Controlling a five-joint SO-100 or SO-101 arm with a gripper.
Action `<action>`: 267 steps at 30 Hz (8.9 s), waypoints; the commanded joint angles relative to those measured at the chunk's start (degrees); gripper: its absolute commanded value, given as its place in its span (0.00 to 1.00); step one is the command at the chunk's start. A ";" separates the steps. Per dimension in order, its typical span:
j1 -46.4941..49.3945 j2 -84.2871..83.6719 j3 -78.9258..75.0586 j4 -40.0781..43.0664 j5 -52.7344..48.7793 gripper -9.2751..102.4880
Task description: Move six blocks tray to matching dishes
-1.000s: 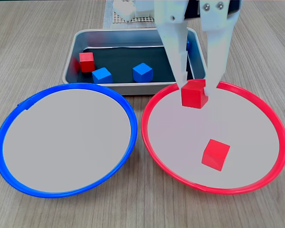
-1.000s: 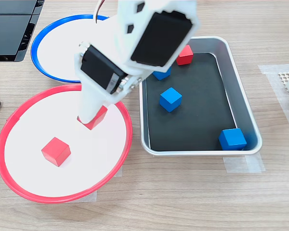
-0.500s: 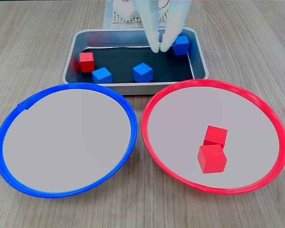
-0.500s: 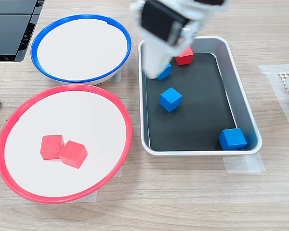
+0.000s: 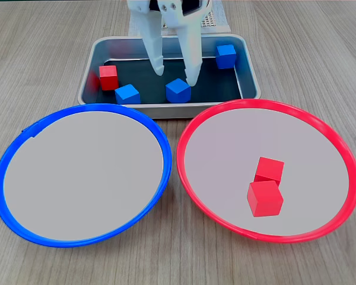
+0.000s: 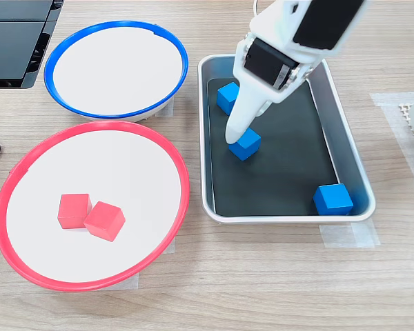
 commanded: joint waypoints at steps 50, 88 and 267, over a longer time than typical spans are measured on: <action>13.80 -10.28 -30.85 21.80 -21.01 0.11; 5.62 -17.40 -39.90 4.83 -2.81 0.08; -23.55 15.47 5.01 19.07 -102.74 0.22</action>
